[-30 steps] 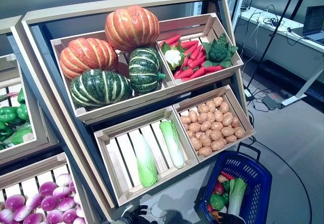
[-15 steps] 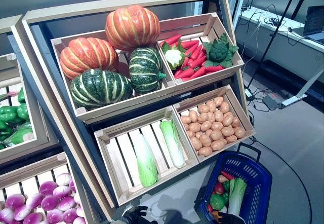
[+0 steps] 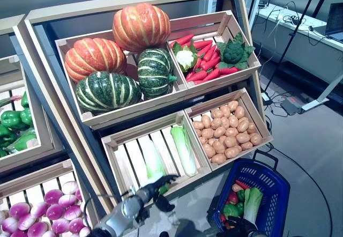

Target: Put vegetables into the basket

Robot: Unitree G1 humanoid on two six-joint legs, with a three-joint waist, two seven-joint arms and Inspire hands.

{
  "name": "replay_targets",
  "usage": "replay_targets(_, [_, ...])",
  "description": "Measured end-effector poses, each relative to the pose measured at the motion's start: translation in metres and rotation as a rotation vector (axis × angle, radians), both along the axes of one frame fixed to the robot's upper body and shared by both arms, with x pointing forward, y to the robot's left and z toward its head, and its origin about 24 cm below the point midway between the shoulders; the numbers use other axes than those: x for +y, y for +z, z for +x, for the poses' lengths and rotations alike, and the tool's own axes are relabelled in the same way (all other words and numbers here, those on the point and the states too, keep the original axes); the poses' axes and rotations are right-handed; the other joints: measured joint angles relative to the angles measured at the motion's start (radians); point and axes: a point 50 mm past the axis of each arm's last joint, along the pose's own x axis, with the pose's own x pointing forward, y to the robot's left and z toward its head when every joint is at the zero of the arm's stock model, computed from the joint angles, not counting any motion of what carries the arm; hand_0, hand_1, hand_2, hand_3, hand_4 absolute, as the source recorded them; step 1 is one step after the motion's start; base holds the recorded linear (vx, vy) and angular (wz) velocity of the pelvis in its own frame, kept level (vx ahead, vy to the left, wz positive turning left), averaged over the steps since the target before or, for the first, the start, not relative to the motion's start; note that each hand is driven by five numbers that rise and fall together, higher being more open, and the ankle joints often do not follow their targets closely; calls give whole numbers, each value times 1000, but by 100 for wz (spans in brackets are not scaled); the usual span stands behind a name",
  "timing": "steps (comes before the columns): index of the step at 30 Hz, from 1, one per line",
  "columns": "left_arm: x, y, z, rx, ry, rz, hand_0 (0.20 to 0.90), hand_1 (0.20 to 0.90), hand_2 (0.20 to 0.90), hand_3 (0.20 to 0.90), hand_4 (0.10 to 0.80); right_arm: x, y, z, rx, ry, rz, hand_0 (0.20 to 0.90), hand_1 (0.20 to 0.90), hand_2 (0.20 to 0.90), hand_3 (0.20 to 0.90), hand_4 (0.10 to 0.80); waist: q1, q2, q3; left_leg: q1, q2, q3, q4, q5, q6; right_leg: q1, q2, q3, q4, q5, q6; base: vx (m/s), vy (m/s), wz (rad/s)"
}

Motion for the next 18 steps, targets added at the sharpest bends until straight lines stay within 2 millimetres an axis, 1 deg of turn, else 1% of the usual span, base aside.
replay_targets(1, [0,9,6,-37,-17,16,900,900,900,900,800,-3,0,0,1,-1,-7,900,900,900,900,800,0,6,0,-2,0,-3,0,1,-1,2,0,-2,-4,0,0,21,-18,4])
replay_targets(3, [4,20,12,-93,-50,65,900,900,900,900,800,-5,0,-2,6,-2,-12,900,900,900,900,800,-2,8,1,-2,0,-8,0,2,-2,7,3,-5,-13,2,-2,19,-11,7])
replay_targets(5, [14,33,17,-163,-74,143,900,900,900,900,800,-8,0,-5,12,-4,-20,900,900,900,900,800,-1,14,5,-5,2,-15,1,3,-5,7,6,-7,-15,2,-3,27,-15,7])
replay_targets(8, [31,46,20,-259,-83,265,900,900,900,900,800,-14,0,-10,22,-10,-34,900,900,900,900,800,2,19,10,-7,2,-21,4,3,-5,7,6,-19,-16,2,-3,34,-18,6])
replay_targets(10, [42,53,23,-319,-75,341,900,900,900,900,800,-16,0,-14,29,-15,-38,900,900,900,900,800,8,19,11,-8,2,-24,0,3,-6,7,7,-23,-17,2,-3,33,-15,6])
replay_targets(13, [63,62,23,-416,-141,563,900,900,900,900,800,-21,-1,-21,40,-25,-47,900,900,900,900,800,10,18,14,-11,1,-26,-1,4,-7,6,7,-24,-18,1,-3,0,0,0])
replay_targets(16, [73,65,22,-441,-207,693,900,900,900,900,800,-22,-1,-21,35,-26,-48,900,900,900,900,800,9,19,15,-17,0,-28,-1,4,-7,2,7,-25,-18,1,-3,10,3,4])
replay_targets(18, [73,64,21,-456,-245,735,900,900,900,900,800,-22,0,-19,31,-25,-49,900,900,900,900,800,9,21,16,-26,-1,-31,0,6,-8,-4,7,-27,-18,2,-4,23,6,7])
